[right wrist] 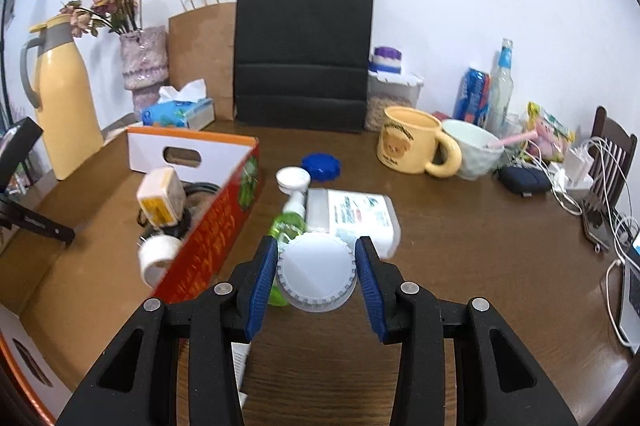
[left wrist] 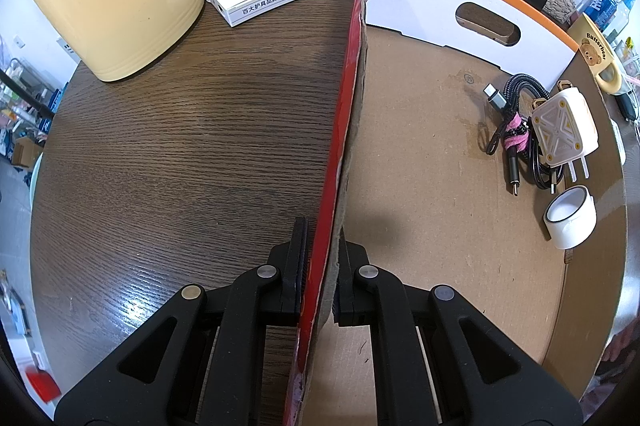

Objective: Organize rigid objects
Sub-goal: 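Carry the bottle cap into the orange box and open the right gripper, then withdraw the right gripper from the box toward the cotton-bud container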

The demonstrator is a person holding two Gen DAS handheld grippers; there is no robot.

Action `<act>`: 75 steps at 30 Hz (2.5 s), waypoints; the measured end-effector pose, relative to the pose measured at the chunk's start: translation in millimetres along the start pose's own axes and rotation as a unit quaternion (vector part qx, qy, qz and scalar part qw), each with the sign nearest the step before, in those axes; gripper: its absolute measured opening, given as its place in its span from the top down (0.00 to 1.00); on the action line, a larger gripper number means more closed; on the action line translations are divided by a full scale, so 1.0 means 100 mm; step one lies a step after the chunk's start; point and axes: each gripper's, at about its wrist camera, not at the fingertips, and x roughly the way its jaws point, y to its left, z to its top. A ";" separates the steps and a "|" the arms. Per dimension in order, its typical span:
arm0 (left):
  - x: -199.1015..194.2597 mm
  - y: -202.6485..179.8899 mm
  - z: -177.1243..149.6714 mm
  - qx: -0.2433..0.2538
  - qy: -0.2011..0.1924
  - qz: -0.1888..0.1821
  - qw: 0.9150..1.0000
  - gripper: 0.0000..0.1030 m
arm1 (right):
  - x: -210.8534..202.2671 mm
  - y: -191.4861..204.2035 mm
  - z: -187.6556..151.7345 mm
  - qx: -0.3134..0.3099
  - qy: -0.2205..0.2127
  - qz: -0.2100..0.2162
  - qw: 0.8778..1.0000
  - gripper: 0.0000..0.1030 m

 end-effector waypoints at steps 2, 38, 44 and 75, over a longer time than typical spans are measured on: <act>0.00 0.00 0.00 0.000 0.000 0.000 1.000 0.95 | -0.02 0.05 0.05 -0.007 -0.006 0.004 1.000 0.57; 0.00 0.00 0.00 0.000 0.000 0.000 1.000 0.95 | 0.37 1.31 0.65 -0.152 -0.013 0.081 0.985 0.57; 0.00 0.00 0.00 0.000 0.000 0.000 1.000 0.96 | 0.41 1.33 0.61 -0.159 -0.003 0.080 0.984 0.57; 0.00 0.00 0.00 0.000 0.000 0.000 1.000 0.96 | 0.38 1.21 0.63 -0.138 -0.002 0.066 0.988 0.16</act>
